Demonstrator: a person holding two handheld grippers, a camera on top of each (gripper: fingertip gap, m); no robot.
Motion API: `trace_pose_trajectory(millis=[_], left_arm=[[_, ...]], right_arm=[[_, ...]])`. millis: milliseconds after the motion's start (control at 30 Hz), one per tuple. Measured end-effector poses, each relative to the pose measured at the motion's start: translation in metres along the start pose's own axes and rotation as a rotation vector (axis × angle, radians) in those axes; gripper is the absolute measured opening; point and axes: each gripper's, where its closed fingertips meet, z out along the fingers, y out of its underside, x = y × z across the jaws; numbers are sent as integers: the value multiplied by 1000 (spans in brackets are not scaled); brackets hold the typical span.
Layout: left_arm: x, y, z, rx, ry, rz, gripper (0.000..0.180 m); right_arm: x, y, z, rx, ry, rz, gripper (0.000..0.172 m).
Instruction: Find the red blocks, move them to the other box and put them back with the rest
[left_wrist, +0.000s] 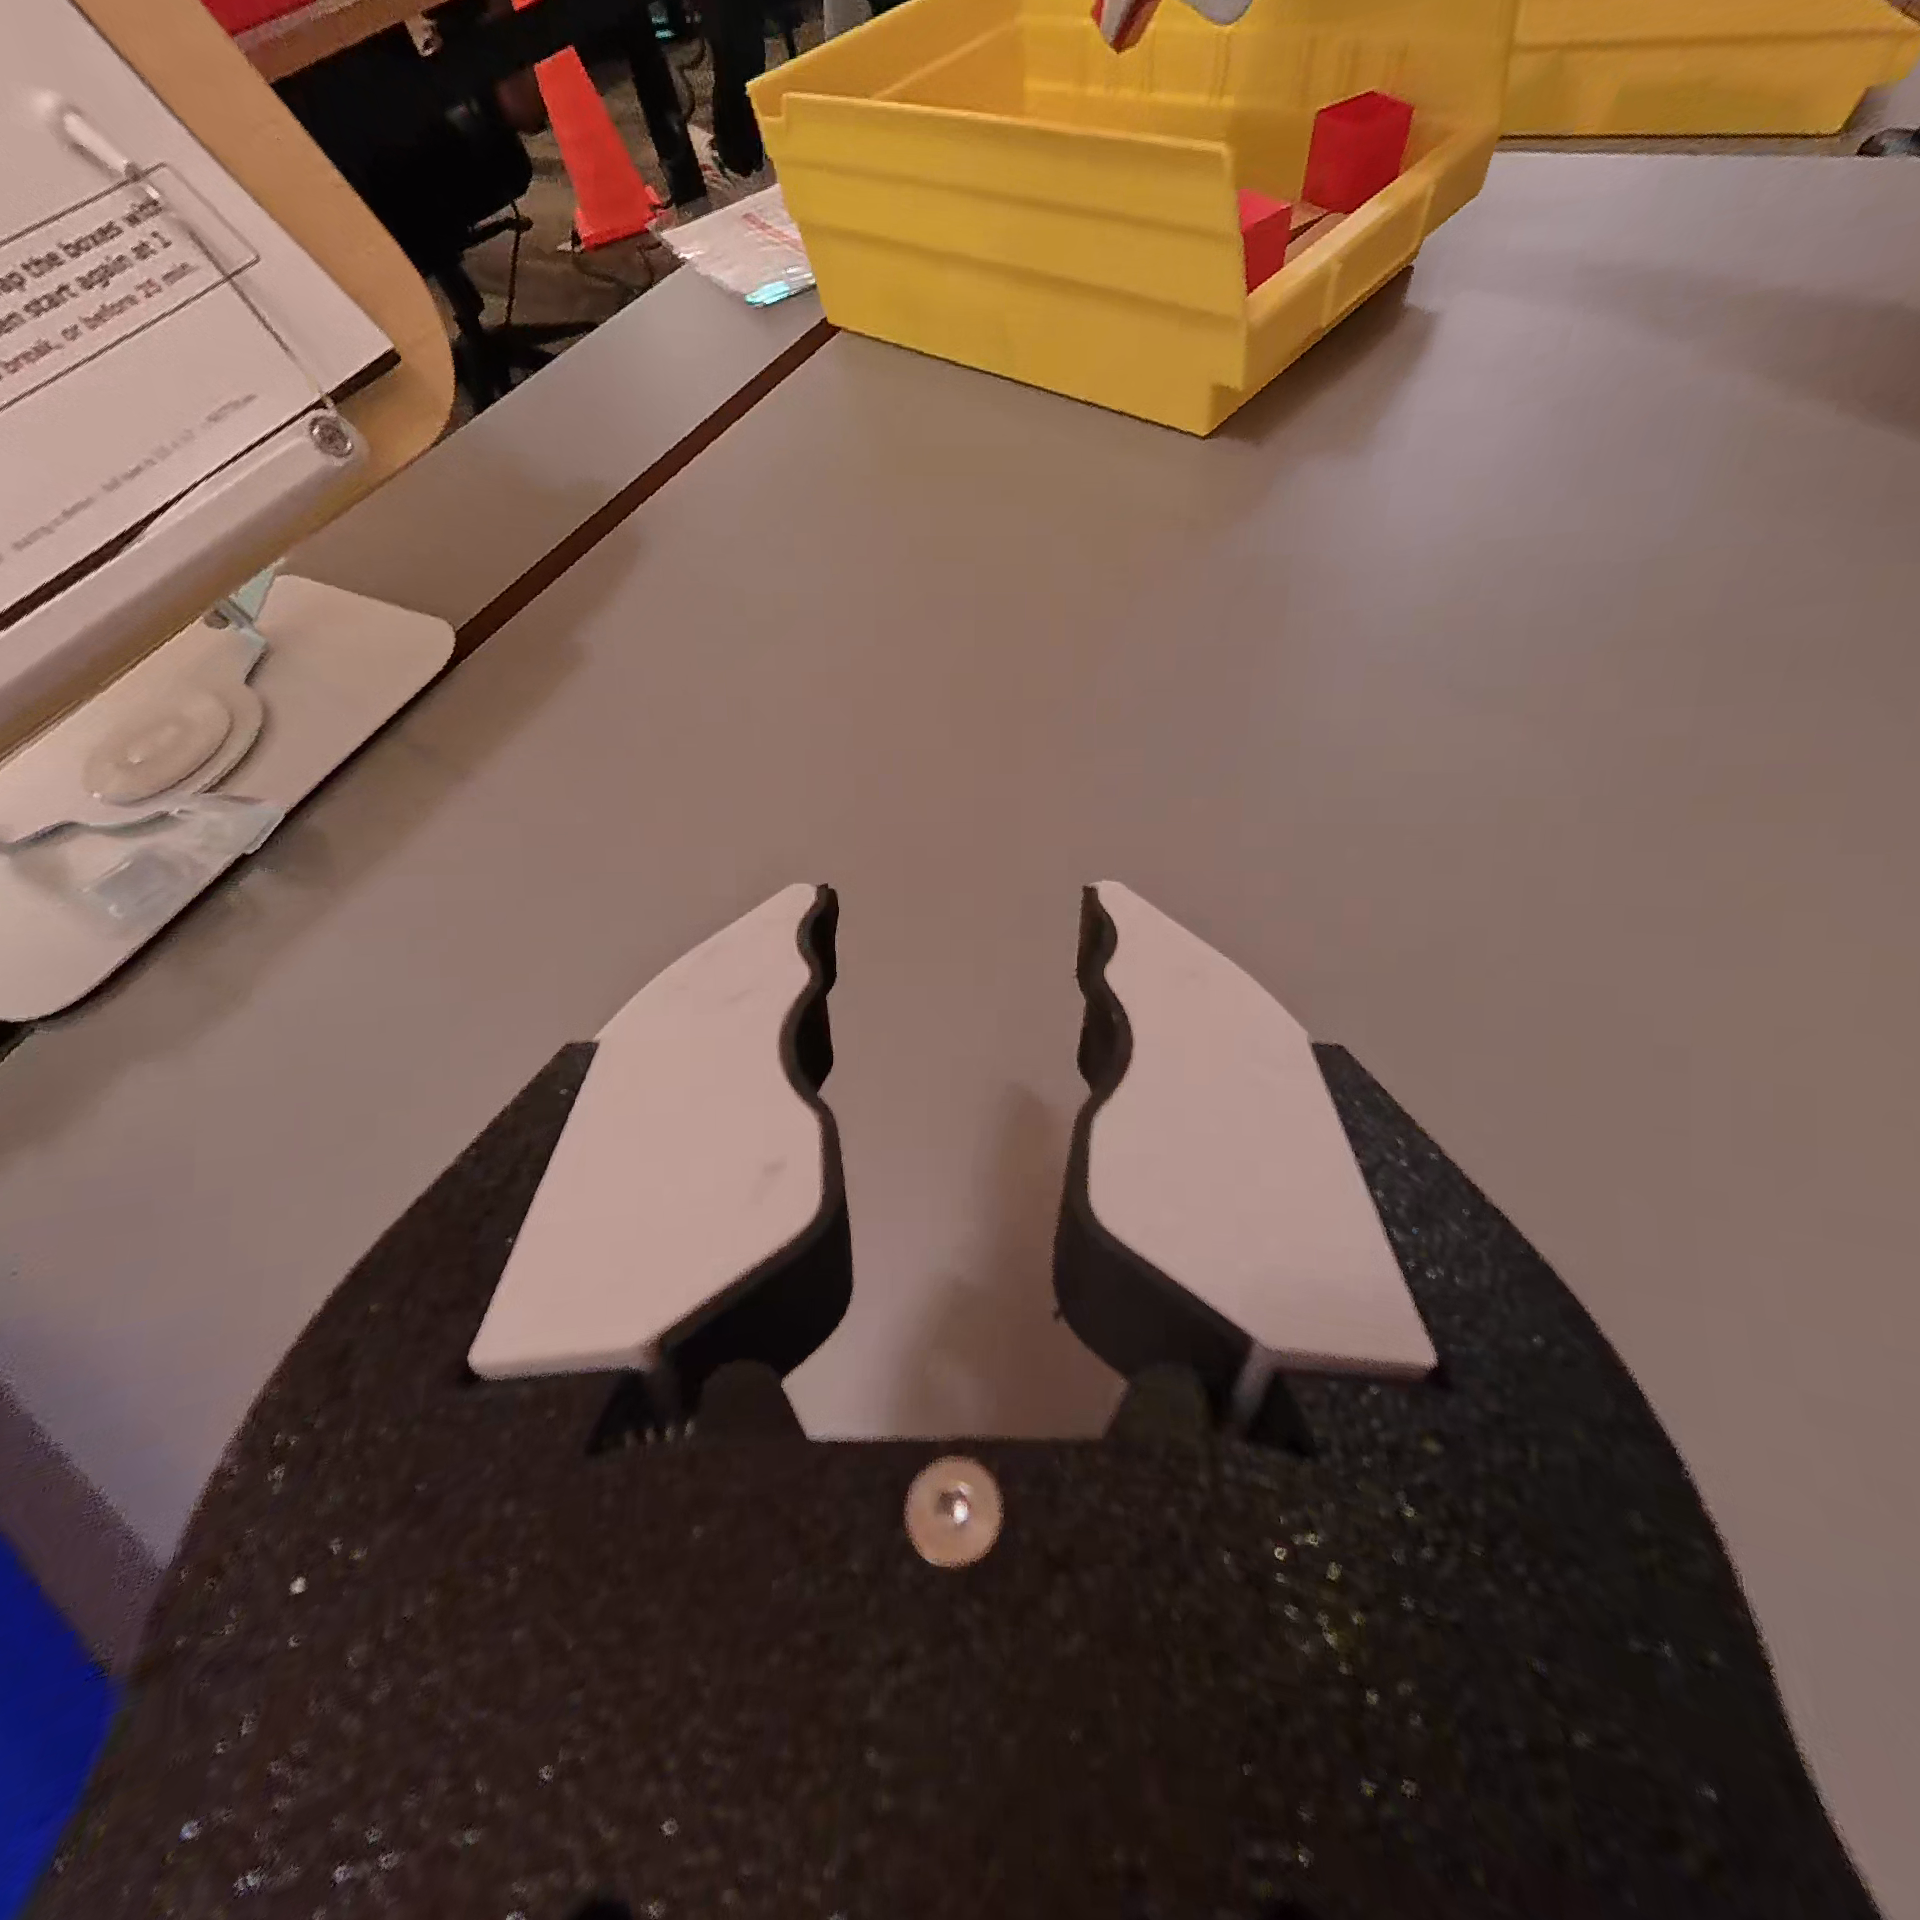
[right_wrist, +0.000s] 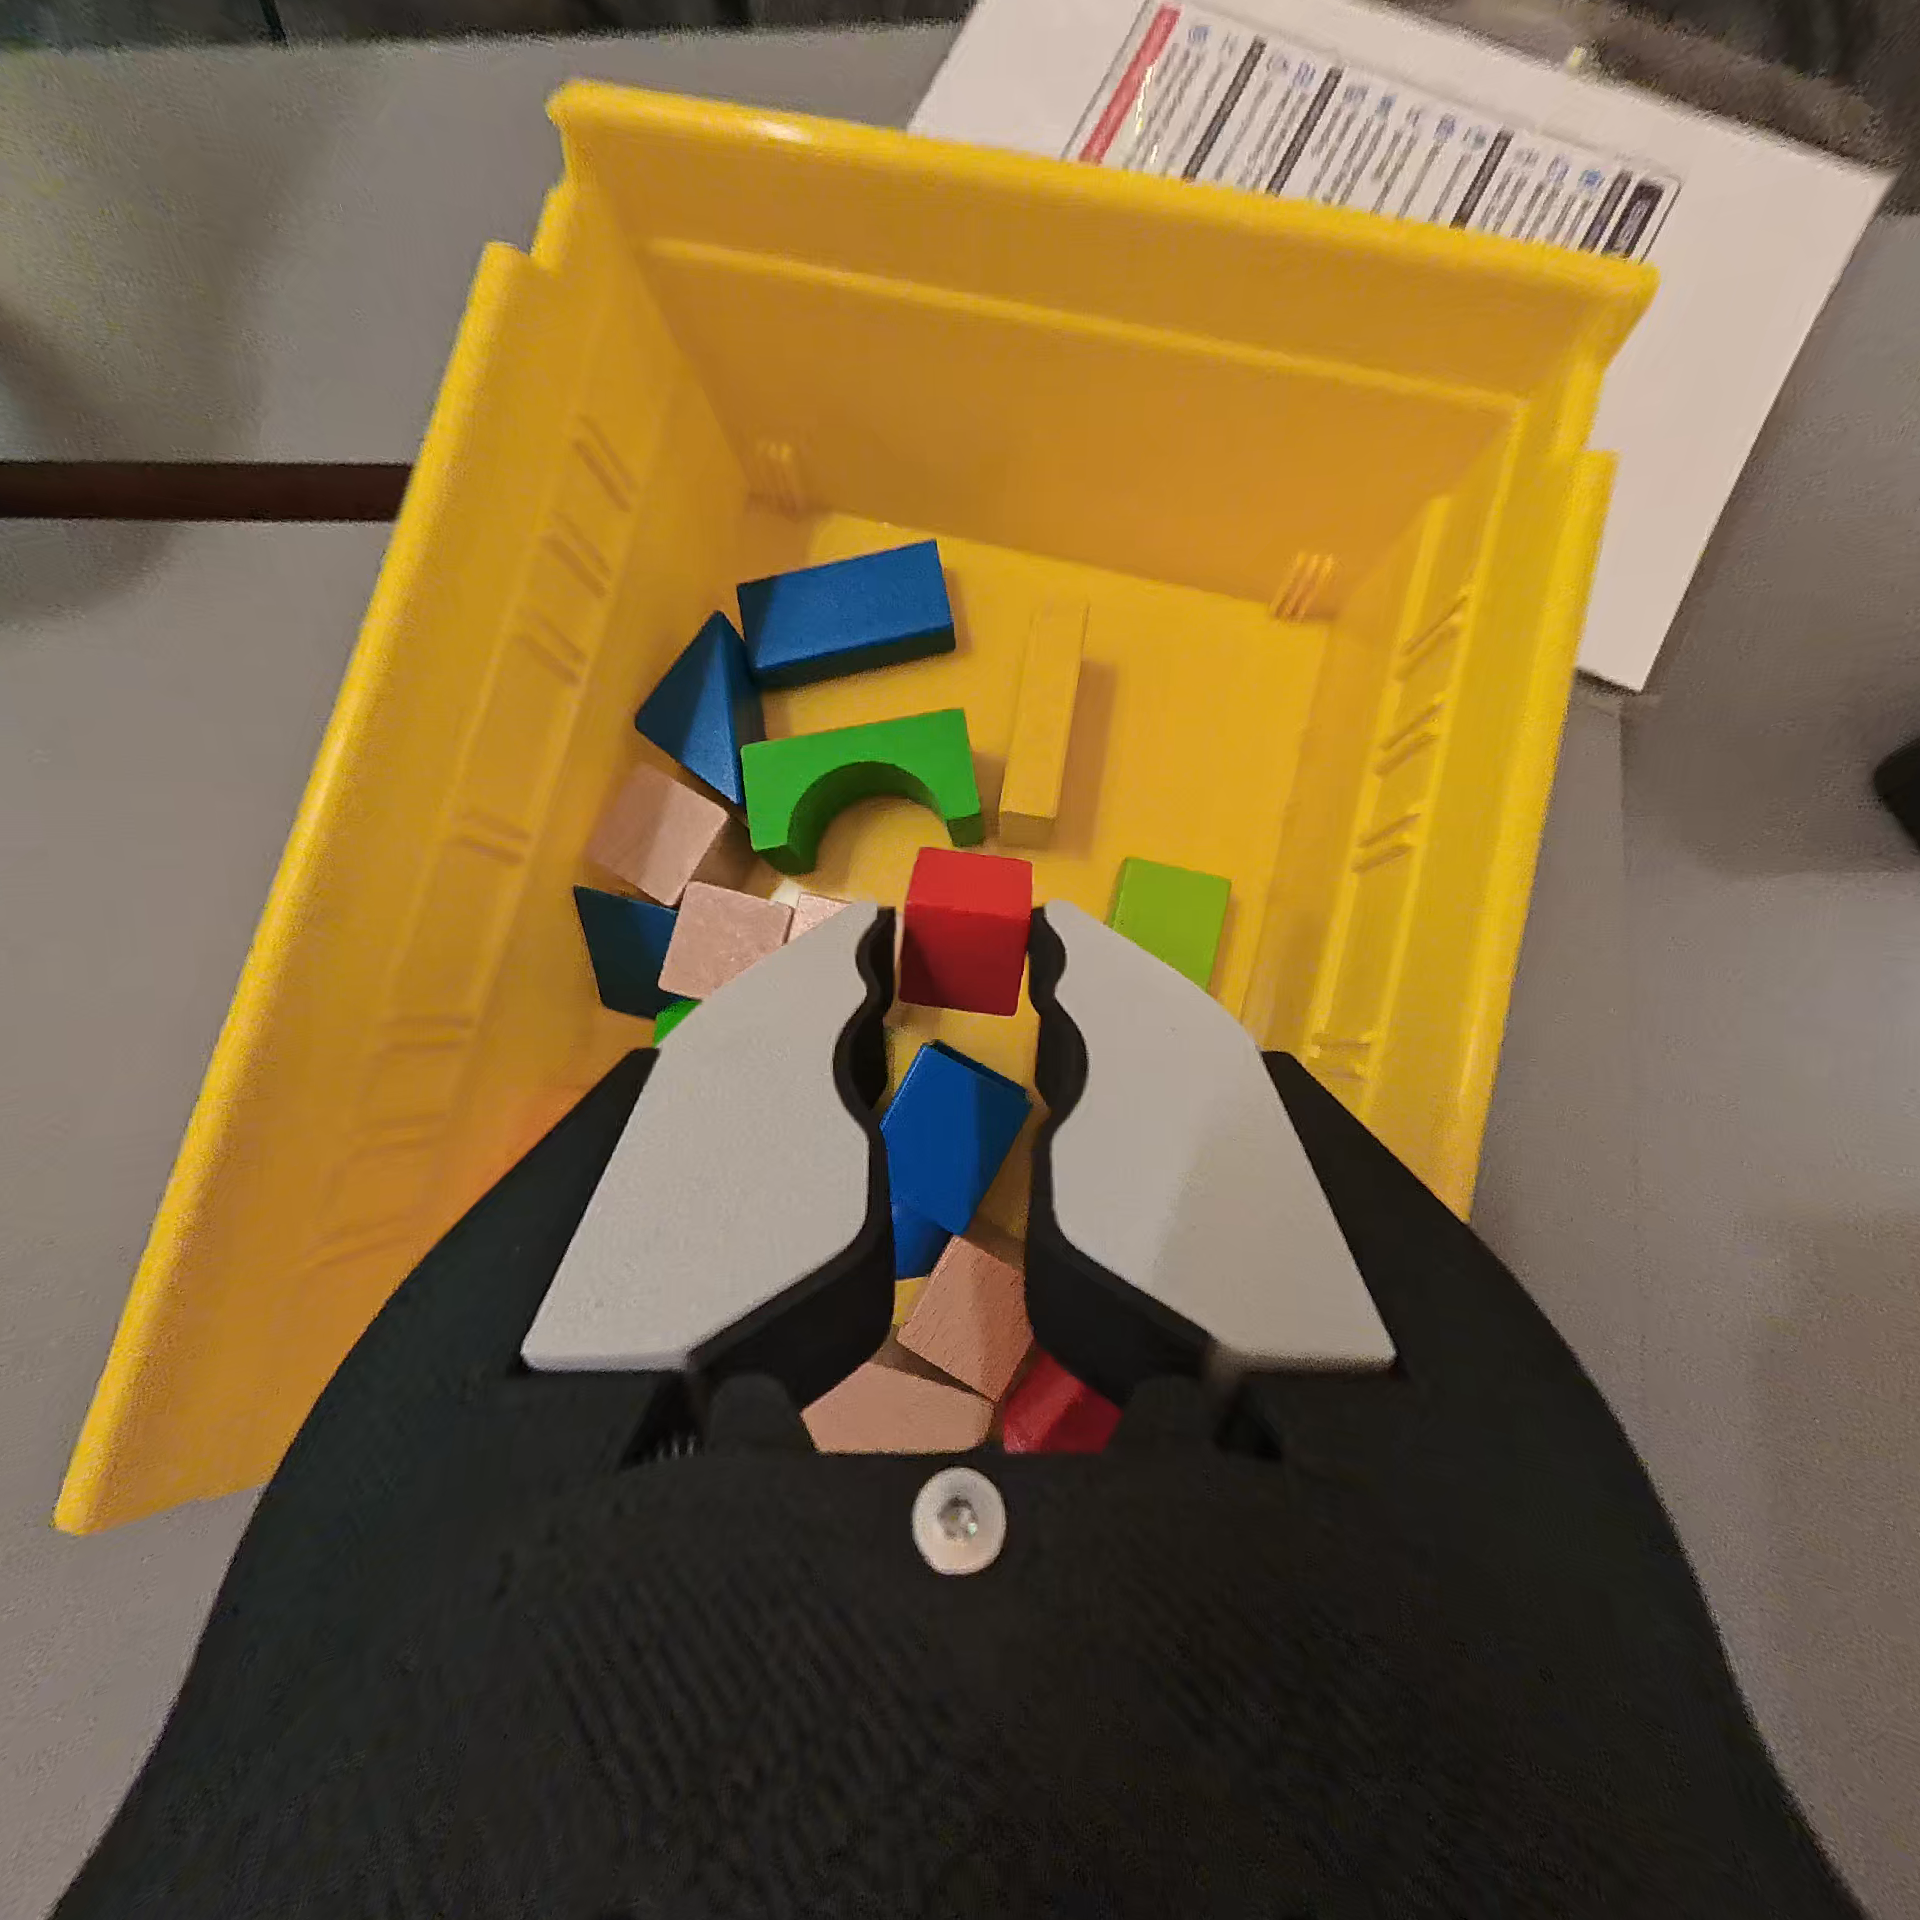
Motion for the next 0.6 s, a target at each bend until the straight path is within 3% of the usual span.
trace_pose_trajectory(millis=[67, 267, 433, 600], left_arm=[[-6, 4, -3, -10, -11, -26, 44], [-21, 11, -13, -19, -55, -75, 45], [-55, 7, -37, 5, -174, -158, 46], [-126, 4, -107, -6, -419, -274, 45]], right_arm=[[3, 4, 6, -35, 14, -6, 40], [4, -3, -10, 68, 74, -52, 56], [-67, -4, -56, 278, -102, -139, 60], [-155, 27, -99, 426, -293, -260, 64]])
